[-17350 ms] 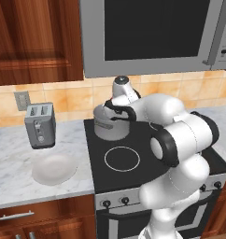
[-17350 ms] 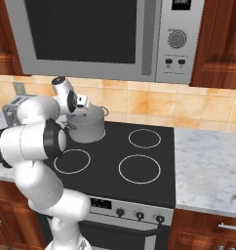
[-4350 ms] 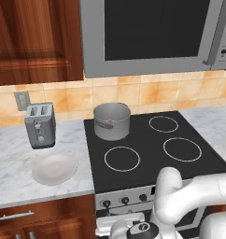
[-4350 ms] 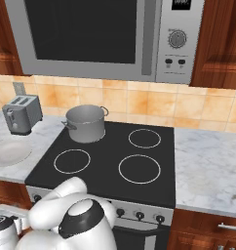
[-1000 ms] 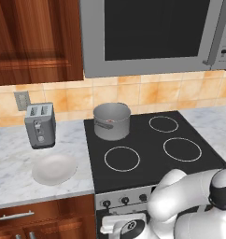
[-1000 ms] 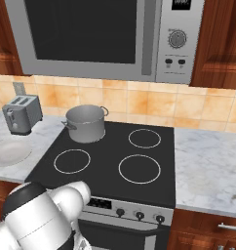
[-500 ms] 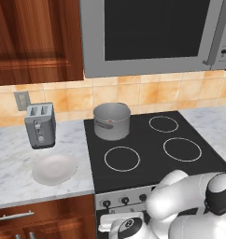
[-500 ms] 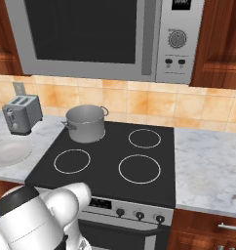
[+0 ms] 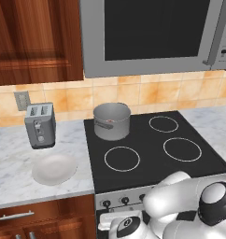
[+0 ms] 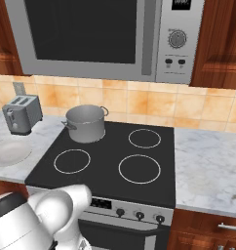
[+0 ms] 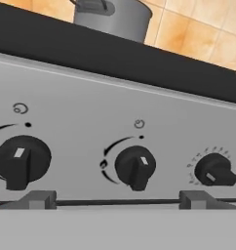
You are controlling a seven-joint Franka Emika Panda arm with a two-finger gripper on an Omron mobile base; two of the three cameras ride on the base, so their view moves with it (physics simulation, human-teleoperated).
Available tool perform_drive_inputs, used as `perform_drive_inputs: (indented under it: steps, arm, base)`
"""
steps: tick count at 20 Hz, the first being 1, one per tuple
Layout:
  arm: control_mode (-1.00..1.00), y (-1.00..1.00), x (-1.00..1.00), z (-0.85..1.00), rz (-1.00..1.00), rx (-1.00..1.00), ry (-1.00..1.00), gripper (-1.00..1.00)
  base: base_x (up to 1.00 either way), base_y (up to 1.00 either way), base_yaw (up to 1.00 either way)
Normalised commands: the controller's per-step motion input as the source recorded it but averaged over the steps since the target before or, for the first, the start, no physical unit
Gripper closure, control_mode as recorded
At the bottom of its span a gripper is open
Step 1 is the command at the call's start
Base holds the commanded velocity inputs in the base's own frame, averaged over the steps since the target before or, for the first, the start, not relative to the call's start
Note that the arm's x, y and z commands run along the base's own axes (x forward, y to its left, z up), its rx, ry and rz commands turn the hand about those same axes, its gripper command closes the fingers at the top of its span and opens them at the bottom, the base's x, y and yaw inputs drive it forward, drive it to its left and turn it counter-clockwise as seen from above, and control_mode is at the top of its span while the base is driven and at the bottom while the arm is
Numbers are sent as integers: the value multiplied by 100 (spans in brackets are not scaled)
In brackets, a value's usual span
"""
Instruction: Retrieve the frozen meat and place it in the pot on a burner. Then turn the burner on.
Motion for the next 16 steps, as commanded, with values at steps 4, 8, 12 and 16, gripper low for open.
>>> perform_drive_inputs:
  steps: [4, 8, 12, 16]
  arm:
    - [-100, -54, 61, -2, 8, 13, 0, -100]
    - [-100, -51, 47, 0, 8, 14, 0, -100]
    - [-100, -67, 29, 0, 6, 21, 0, -100]
    - [-100, -82, 12, 5, 7, 30, 0, -100]
  base:
    - [0, 0, 0]
    - [0, 0, 0]
    - [0, 0, 0]
    - [0, 0, 0]
